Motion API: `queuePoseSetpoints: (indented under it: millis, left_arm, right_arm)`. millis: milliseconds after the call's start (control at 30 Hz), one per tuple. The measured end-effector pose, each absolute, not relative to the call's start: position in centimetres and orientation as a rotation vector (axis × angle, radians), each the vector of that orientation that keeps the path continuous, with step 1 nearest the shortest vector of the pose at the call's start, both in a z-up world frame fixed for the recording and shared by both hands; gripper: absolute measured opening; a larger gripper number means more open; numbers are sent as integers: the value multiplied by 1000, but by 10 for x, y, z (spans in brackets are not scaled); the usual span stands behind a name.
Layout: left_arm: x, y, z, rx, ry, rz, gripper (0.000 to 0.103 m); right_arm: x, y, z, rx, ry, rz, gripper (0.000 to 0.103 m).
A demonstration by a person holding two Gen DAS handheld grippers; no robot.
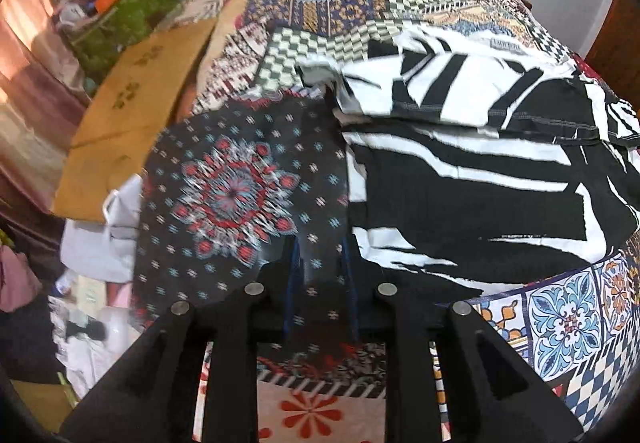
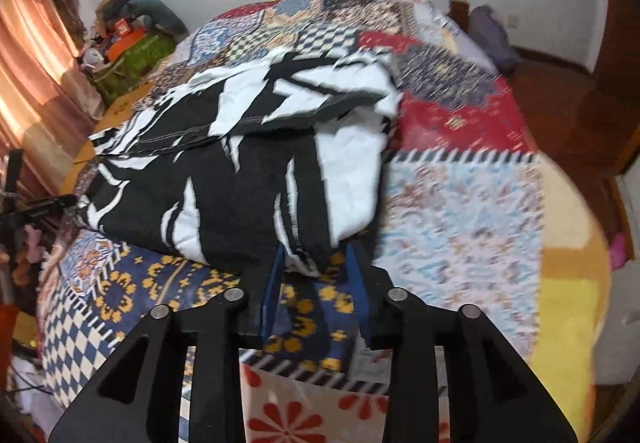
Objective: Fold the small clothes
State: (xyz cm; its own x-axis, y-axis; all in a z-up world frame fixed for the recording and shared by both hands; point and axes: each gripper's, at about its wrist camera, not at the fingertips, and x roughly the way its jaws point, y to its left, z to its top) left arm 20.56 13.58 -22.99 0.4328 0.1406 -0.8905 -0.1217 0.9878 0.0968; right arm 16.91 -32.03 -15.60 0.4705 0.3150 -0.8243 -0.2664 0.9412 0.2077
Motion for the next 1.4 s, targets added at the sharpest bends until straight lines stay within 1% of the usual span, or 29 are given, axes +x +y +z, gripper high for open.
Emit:
queuePoseSetpoints:
  millis: [33, 100, 167, 200, 233, 300, 367, 500, 733, 767, 800, 867, 1100, 1233, 1400]
  left_arm:
    - [206, 136, -225, 17, 1102, 163, 25]
    - [209, 136, -214, 5, 1074, 156, 39]
    - [212, 132, -204, -1, 1049, 138, 47]
    - [214, 128, -199, -2, 1037, 120, 50]
    - [218, 122, -194, 0, 1027, 98, 51]
    - [225, 109, -189, 7, 1016, 64, 57]
    - [235, 94, -190, 9, 1016, 28, 60]
    - [253, 69, -203, 10, 1061, -23, 61]
    - [279, 35, -245, -38, 1191, -134, 61]
    - [283, 34, -251, -39, 1198, -131, 64]
    - [287, 35, -252, -45, 1188, -124, 70]
    - [295, 39, -253, -67, 1183, -117, 74]
    - [347, 55, -251, -61, 1185, -33, 73]
    - [382, 72, -237, -92, 1150, 28, 73]
    - [415, 86, -223, -37, 1100, 137, 73]
  right_arm:
    - [169, -322, -150, 36, 1003, 337, 32]
    - [169, -324, -138, 13, 966, 307, 33]
    - [171, -324, -126, 4, 930, 300, 37]
    - [174, -322, -120, 4, 915, 314, 39]
    - [176, -318, -115, 0, 904, 327, 39]
    - [180, -307, -110, -23, 889, 355, 39]
    - [186, -292, -109, -41, 889, 395, 39]
    - [197, -258, -120, -76, 918, 488, 39]
    - [208, -212, -157, -159, 1001, 581, 39]
    - [209, -210, -165, -168, 1020, 589, 39]
    - [209, -207, -176, -175, 1055, 602, 39]
    - [207, -208, -189, -177, 1077, 614, 40]
    - [207, -215, -188, -144, 1084, 659, 40]
    - [205, -213, -187, -135, 1086, 668, 40]
    - [207, -213, -188, -122, 1090, 676, 41]
